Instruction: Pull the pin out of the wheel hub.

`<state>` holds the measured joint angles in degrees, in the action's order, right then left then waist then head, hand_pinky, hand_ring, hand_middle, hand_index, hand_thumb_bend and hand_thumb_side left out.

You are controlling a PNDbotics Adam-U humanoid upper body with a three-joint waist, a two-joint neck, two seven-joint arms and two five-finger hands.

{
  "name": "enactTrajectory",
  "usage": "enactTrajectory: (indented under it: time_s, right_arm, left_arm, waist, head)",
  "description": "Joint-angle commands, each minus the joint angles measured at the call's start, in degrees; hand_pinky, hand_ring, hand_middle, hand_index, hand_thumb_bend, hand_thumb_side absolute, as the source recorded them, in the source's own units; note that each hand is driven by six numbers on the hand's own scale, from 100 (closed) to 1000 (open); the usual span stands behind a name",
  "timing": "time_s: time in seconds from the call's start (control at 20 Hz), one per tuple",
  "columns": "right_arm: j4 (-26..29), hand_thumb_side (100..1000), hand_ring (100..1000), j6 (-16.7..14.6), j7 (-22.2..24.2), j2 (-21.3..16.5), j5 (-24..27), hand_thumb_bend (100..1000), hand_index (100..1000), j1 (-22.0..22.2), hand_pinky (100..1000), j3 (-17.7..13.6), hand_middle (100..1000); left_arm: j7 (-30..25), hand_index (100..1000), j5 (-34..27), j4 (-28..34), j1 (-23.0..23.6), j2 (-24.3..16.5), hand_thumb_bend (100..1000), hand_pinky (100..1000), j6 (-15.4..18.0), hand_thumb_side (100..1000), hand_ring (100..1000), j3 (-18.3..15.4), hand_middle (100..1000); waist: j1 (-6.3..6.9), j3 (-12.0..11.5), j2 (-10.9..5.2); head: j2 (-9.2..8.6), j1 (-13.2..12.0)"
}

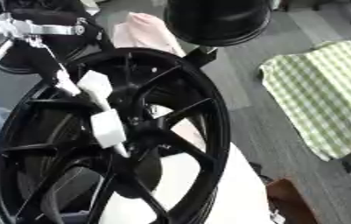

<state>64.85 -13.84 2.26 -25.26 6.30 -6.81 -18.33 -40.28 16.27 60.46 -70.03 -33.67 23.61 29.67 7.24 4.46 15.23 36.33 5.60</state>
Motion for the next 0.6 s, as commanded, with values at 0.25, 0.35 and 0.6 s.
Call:
enactTrajectory:
  time_s: [0.25,0.35,0.6]
  right_arm:
    - [0.88,293,656,-0.07,0.07,-1.63,0.08,517,678,-0.36,495,-0.17,511]
    - [0.88,293,656,-0.07,0.08,-1.63,0.08,517,678,-0.38,495,-0.16,511]
    - [0.87,292,656,-0.03,0.06,-1.68,0.09,516,678,-0.44,495,-0.15,511]
  left_arm:
    - [-11.68,798,1.06,-2.37,-1.35,-0.13,643,809,13.38,306,776,-1.09,646]
    - [-11.68,781,-0.31,-2.58,-1.25,-0.01,588,796,12.97,282,758,-1.49,615]
    - [-11.68,793,-5.26,-1.29,-0.98,-0.17,579,795,12.22,309,759,-0.75,621]
  waist:
    - [-0.7,0.11,-1.04]
    - [-0.7,0.12,-1.03]
    - [-0.68,0.15,-1.07]
  head:
    - [-0.6,-0.34]
    - [-0.55,-0.31]
    - [-0.67,-0.37]
